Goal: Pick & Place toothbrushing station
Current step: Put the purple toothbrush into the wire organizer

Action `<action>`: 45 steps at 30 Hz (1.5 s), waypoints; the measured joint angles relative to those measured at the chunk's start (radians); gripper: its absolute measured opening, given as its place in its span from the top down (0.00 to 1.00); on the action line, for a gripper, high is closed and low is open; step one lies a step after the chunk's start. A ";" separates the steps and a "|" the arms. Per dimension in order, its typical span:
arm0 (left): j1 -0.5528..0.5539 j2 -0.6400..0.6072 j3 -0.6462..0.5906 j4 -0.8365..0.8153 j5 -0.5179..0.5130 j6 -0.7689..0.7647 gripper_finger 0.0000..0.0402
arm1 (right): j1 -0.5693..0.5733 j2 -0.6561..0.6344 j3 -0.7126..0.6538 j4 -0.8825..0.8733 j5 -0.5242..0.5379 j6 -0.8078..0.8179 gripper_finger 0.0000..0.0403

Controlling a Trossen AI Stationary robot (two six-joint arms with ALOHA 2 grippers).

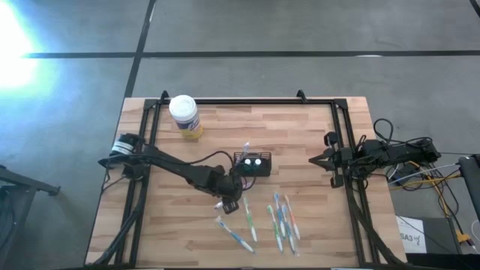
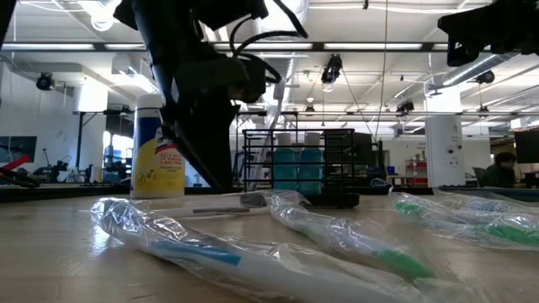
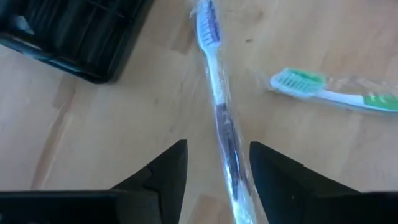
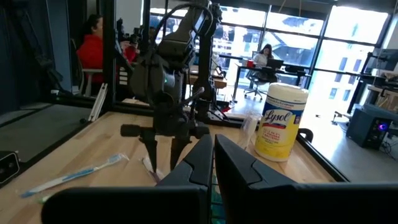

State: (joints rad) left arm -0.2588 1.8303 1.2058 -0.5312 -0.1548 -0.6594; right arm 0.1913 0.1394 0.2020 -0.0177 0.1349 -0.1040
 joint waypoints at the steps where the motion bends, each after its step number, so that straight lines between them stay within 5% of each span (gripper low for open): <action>1: 0.000 0.008 0.000 0.010 0.003 0.001 0.56 | 0.000 0.000 0.000 0.000 0.000 0.000 0.97; 12: 0.000 0.065 0.001 0.013 -0.004 0.018 0.57 | 0.000 0.000 0.000 0.000 0.001 -0.008 0.97; 16: 0.000 0.068 0.001 0.009 -0.001 0.038 0.67 | 0.000 0.000 0.000 0.000 0.001 -0.008 0.97; 22: 0.002 0.065 0.013 0.010 0.044 0.083 0.96 | 0.000 0.000 0.000 0.000 0.001 -0.008 0.97; 31: -0.024 0.021 0.070 -0.001 0.061 0.147 0.96 | 0.000 0.001 0.000 -0.001 0.001 -0.008 0.97; 35: -0.039 -0.051 0.076 -0.008 -0.023 0.192 0.97 | 0.000 0.001 0.000 -0.001 0.001 -0.009 0.97; 39: -0.062 -0.151 0.059 -0.004 -0.214 0.276 0.96 | 0.000 0.002 0.000 0.001 -0.009 -0.011 0.97; 45: -0.106 -0.306 -0.046 0.250 -0.476 0.519 0.97 | 0.000 0.058 -0.046 0.237 -0.120 -0.030 0.97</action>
State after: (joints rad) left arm -0.3653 1.5245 1.1595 -0.2810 -0.6307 -0.1407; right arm 0.1917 0.1970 0.1563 0.2197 0.0148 -0.1343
